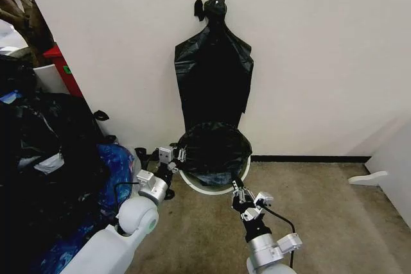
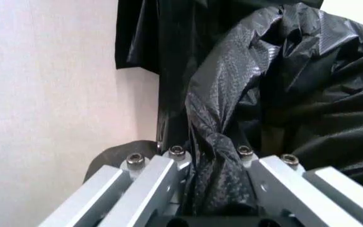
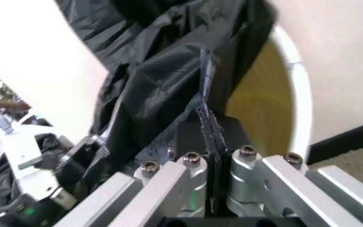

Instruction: Place the garbage bag over the trash bin.

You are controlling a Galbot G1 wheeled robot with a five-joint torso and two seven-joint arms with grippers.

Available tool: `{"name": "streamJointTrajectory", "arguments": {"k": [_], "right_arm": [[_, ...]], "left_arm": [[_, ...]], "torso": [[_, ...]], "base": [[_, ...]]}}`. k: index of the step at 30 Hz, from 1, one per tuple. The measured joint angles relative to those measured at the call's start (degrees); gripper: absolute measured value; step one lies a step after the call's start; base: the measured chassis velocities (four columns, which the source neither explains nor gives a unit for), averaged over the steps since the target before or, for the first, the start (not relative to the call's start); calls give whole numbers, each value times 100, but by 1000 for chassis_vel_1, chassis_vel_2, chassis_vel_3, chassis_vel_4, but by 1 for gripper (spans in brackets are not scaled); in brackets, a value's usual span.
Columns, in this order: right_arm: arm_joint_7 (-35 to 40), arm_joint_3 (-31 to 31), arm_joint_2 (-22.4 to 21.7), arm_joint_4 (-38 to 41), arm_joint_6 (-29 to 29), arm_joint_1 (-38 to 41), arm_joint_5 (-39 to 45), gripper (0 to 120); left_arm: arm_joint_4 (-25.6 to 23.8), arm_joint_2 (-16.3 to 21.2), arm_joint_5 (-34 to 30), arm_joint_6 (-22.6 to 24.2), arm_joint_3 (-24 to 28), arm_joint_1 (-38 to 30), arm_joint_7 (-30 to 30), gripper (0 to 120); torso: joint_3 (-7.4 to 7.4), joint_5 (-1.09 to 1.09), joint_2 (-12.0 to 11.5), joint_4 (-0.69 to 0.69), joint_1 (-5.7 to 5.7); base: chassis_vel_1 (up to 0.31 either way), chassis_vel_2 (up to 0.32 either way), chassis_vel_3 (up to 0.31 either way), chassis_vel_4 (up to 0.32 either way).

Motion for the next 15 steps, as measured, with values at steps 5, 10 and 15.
{"name": "streamJointTrajectory", "arguments": {"k": [5, 10, 15], "right_arm": [[192, 147, 30, -5, 36, -66, 285, 0], [419, 217, 31, -29, 44, -135, 468, 0], [613, 226, 65, 24, 25, -241, 529, 0]], "left_arm": [[-99, 8, 0, 1, -17, 40, 14, 4], [-198, 17, -2, -14, -22, 121, 81, 4], [-243, 13, -13, -89, -31, 186, 124, 4]], "torso": [[0, 0, 0, 0, 0], [0, 0, 0, -1, 0], [0, 0, 0, 0, 0]], "base": [[0, 0, 0, 0], [0, 0, 0, 0], [0, 0, 0, 0]]}}
